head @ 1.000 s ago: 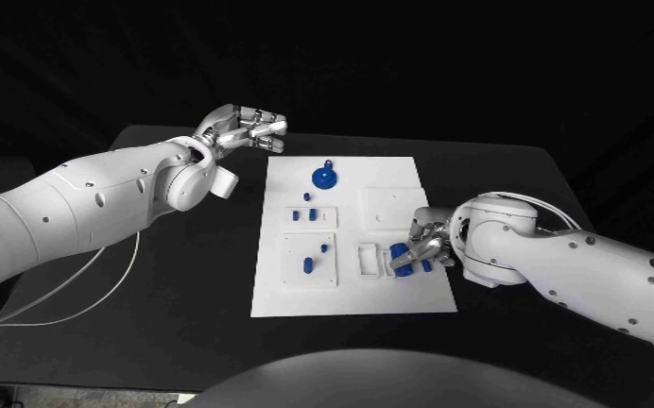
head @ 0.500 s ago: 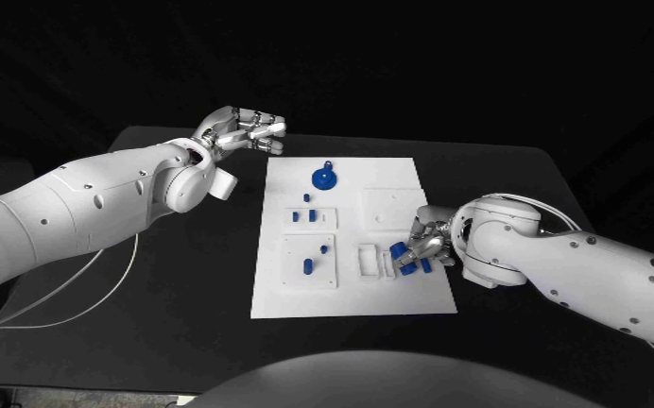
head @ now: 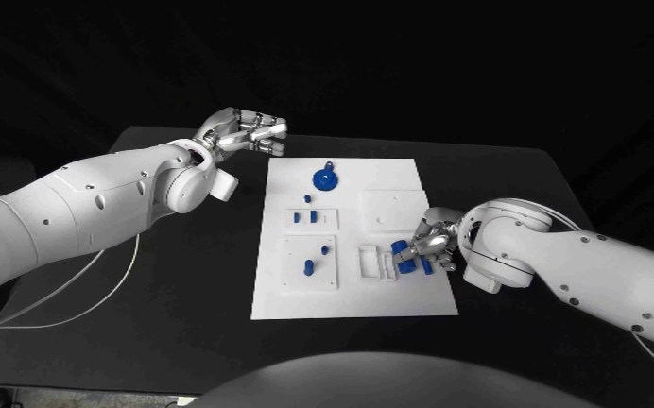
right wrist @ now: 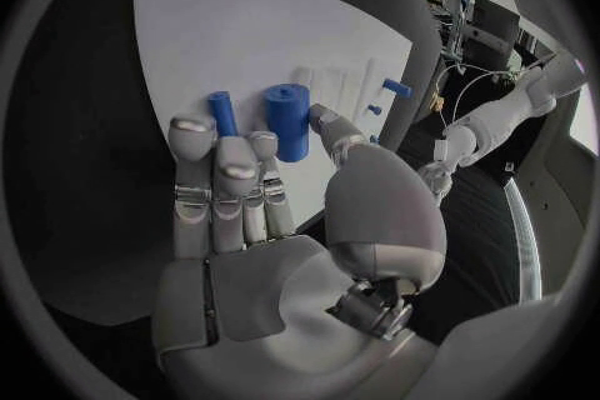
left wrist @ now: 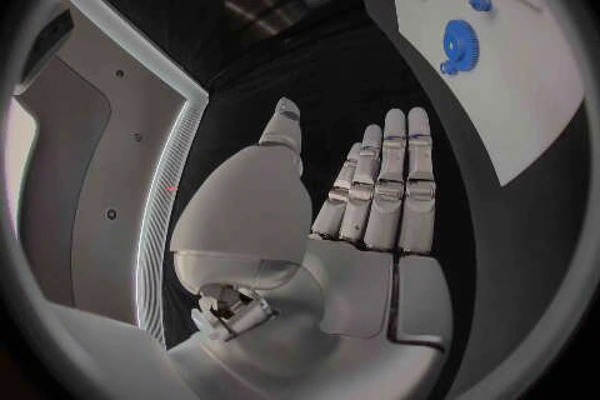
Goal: Assemble the parts on the task board
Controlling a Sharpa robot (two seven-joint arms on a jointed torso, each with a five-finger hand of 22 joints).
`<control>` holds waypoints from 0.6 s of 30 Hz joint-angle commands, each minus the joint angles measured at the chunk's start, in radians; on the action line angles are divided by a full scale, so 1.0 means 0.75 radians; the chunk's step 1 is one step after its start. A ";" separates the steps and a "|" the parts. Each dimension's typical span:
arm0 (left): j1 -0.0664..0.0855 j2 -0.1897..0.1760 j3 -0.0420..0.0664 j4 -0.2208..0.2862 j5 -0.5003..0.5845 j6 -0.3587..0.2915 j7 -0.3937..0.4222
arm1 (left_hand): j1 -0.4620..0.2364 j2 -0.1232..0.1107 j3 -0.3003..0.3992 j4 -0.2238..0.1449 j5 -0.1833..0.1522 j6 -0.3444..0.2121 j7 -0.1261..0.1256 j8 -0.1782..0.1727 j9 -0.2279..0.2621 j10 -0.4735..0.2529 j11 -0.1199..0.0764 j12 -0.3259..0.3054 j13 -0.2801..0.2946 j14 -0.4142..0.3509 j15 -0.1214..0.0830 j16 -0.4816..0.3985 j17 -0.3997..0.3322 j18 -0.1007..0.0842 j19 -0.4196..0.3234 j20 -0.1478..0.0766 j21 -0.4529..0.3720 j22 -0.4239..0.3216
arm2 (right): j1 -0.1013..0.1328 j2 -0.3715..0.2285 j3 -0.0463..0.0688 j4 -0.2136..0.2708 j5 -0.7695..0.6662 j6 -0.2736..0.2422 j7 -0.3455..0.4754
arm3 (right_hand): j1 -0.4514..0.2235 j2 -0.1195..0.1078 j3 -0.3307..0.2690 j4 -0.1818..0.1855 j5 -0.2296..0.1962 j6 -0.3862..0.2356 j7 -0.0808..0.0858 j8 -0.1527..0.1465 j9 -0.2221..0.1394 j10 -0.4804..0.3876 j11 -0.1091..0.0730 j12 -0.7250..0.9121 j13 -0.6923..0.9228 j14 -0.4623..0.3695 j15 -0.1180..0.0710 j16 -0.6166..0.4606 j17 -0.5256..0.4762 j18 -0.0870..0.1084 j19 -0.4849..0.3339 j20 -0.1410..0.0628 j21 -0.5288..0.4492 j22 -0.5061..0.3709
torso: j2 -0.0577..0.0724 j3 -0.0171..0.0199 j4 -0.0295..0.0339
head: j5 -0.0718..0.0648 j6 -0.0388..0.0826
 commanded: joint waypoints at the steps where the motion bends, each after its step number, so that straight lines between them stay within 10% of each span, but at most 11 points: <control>1: -0.002 0.001 0.001 0.002 0.010 0.021 0.004 | -0.003 -0.007 0.000 0.006 -0.003 -0.013 0.001 -0.004 -0.002 -0.009 -0.001 0.000 0.002 -0.006 0.002 -0.002 0.002 0.000 0.001 0.007 -0.006 -0.001 | -0.010 0.004 -0.009 0.003 0.075 -0.011 -0.079 | -0.013 0.004 0.216 -0.213 0.338 -0.007 -0.006 0.006 0.012 0.012 -0.010 -0.006 -0.002 0.001 -0.009 0.008 0.000 -0.011 0.069 -0.006 0.005 0.095 | 0.001 -0.0004 0.0007 | 0.001 0.001; 18: -0.002 0.004 0.001 0.000 0.010 0.030 0.001 | -0.006 -0.010 0.002 0.014 -0.002 -0.022 0.002 -0.005 -0.002 -0.012 0.000 0.000 0.002 -0.009 0.003 -0.003 0.002 0.000 -0.001 0.008 -0.008 -0.001 | 0.013 -0.024 -0.005 0.119 0.070 -0.030 -0.081 | -0.014 0.003 0.208 -0.215 0.335 -0.007 -0.008 0.005 0.024 0.013 -0.011 -0.012 -0.009 0.001 -0.009 0.007 -0.003 -0.012 0.069 -0.007 0.013 0.096 | 0.000 -0.0018 0.0027 | 0.003 0.010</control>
